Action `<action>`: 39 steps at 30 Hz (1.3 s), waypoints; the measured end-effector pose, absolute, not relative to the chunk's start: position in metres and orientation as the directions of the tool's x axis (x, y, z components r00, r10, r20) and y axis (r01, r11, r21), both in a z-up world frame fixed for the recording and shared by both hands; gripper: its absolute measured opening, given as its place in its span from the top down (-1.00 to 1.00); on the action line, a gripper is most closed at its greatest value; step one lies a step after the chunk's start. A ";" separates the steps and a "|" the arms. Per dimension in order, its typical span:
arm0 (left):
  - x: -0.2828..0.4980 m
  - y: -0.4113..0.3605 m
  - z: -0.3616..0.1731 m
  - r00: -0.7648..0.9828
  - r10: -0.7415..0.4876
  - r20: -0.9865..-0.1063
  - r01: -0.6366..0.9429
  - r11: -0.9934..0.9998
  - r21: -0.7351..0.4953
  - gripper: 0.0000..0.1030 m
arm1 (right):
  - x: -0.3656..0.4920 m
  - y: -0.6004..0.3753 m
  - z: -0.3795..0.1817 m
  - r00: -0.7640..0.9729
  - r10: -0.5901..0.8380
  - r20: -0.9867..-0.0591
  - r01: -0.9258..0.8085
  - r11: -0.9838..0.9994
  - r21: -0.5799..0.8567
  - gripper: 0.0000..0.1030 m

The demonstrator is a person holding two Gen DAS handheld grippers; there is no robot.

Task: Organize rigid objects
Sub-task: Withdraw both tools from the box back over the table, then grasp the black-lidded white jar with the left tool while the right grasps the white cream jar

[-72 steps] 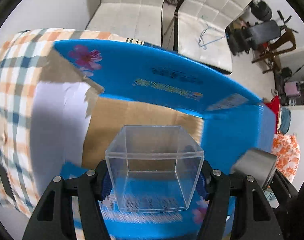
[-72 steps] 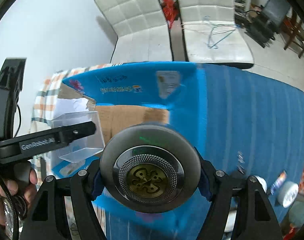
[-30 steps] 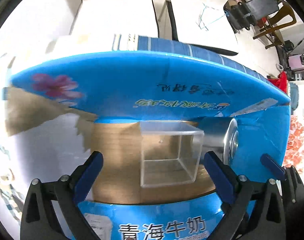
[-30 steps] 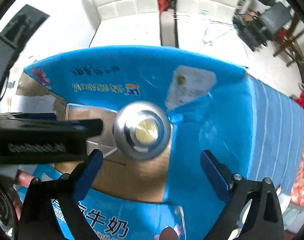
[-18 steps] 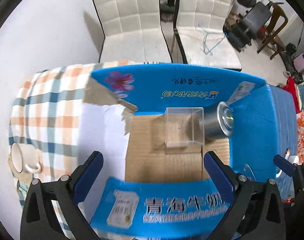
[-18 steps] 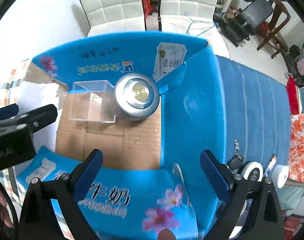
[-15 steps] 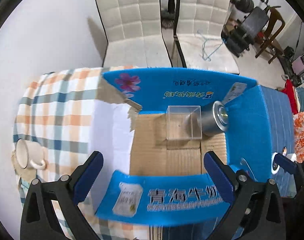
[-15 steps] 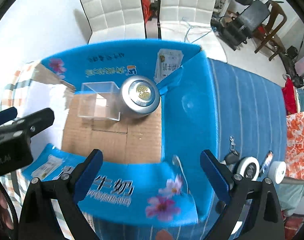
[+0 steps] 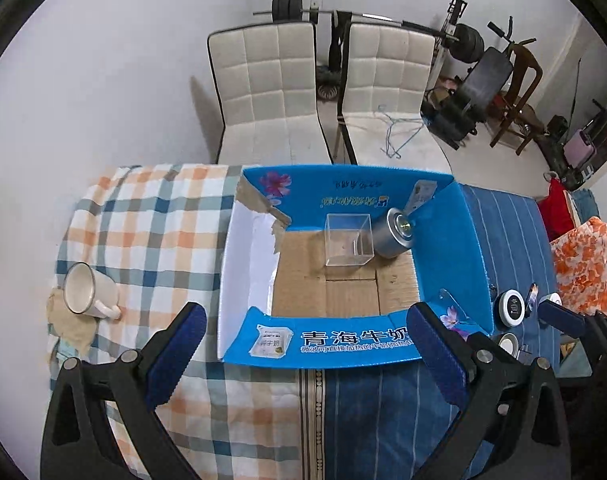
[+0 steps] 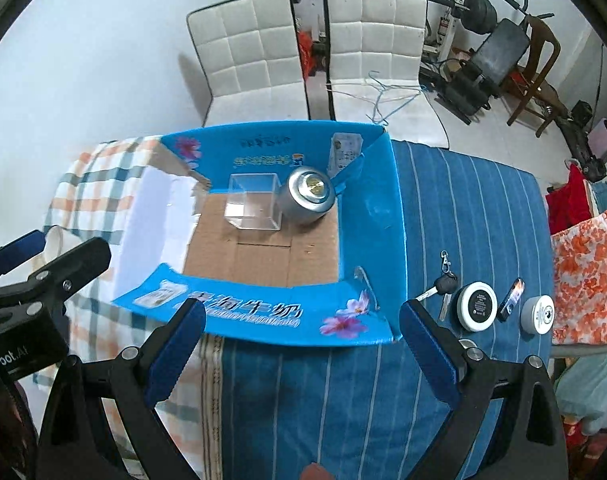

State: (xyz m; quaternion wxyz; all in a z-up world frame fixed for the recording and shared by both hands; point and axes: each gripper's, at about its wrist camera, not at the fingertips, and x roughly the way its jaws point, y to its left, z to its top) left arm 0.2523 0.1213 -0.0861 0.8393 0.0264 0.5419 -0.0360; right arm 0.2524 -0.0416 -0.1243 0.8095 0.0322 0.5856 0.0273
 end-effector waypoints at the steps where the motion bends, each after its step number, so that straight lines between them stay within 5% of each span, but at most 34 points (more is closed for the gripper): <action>1: 0.249 0.120 -0.083 0.415 -0.033 -0.909 0.090 0.996 0.005 -1.00 | 0.248 -0.041 -0.118 0.319 0.088 -0.944 -0.010 0.996 0.090 -0.93; 11: 0.229 0.090 -0.064 0.439 -0.045 -0.897 0.070 0.997 -0.016 -1.00 | 0.223 -0.075 -0.089 0.355 0.163 -0.921 -0.008 0.985 0.171 -0.93; 18: 0.235 -0.026 -0.089 0.373 -0.157 -0.914 0.224 0.972 -0.076 -1.00 | 0.200 -0.200 -0.104 0.331 0.088 -0.939 0.192 0.969 0.158 -0.93; 28: 0.252 -0.229 -0.206 0.120 -0.194 -0.974 0.463 0.878 -0.118 -1.00 | 0.170 -0.422 -0.195 0.150 -0.044 -0.988 0.502 0.864 0.038 -0.93; 39: 0.271 -0.289 -0.338 -0.085 -0.020 -0.996 0.482 0.874 -0.059 -0.98 | 0.191 -0.484 -0.310 0.067 0.032 -0.997 0.543 0.837 0.063 -0.93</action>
